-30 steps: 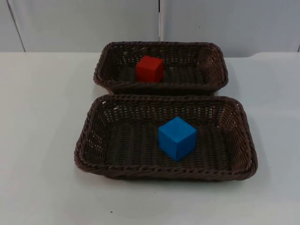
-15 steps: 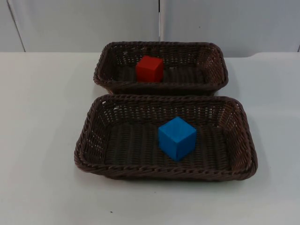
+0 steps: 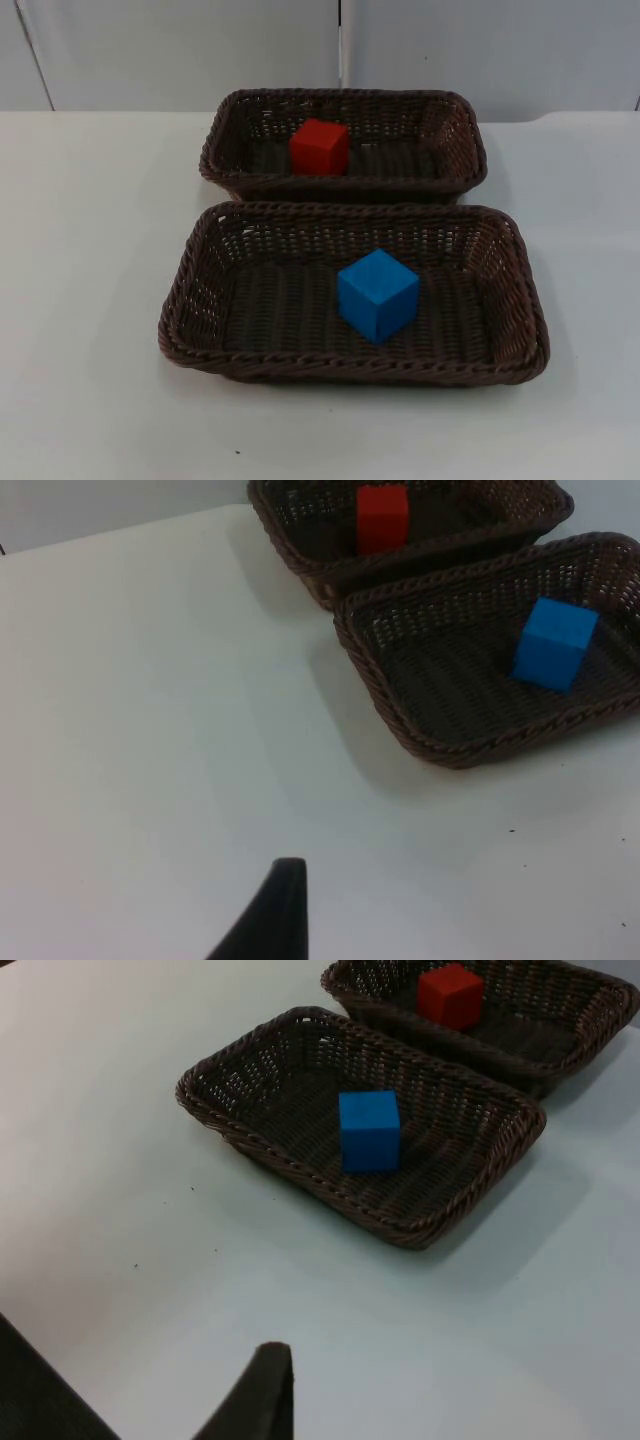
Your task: Pick up one cube with the left hand and place it into the upper basket. Pick up one cube with the right hand and place it into the lower basket.
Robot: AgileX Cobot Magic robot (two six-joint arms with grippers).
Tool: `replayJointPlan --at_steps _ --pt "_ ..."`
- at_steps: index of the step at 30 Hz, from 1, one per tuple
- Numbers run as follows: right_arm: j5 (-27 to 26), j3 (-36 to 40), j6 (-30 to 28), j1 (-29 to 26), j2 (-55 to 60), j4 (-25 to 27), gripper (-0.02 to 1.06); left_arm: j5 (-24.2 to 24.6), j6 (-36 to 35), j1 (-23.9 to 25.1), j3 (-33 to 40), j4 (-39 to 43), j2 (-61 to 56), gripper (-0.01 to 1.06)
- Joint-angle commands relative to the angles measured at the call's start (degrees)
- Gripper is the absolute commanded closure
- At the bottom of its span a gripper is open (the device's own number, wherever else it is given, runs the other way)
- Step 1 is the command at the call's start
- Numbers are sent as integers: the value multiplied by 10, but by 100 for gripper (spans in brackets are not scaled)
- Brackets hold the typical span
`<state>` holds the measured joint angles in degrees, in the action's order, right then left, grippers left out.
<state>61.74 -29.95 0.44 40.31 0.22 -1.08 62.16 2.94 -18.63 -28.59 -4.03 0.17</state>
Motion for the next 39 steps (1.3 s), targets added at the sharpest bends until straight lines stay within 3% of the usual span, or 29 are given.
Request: replayJointPlan --at_steps 1,20,24,39 --pt "1 4 0 3 -2 0 -1 -6 -4 1 3 3 -2 0" --pt "1 4 0 -1 -2 1 -1 -6 -4 1 3 4 -2 0" --pt "1 4 0 -26 -2 1 -1 -6 -4 1 3 4 -2 0" --pt "1 4 0 -208 -2 1 -1 -6 -3 1 3 3 -2 0"
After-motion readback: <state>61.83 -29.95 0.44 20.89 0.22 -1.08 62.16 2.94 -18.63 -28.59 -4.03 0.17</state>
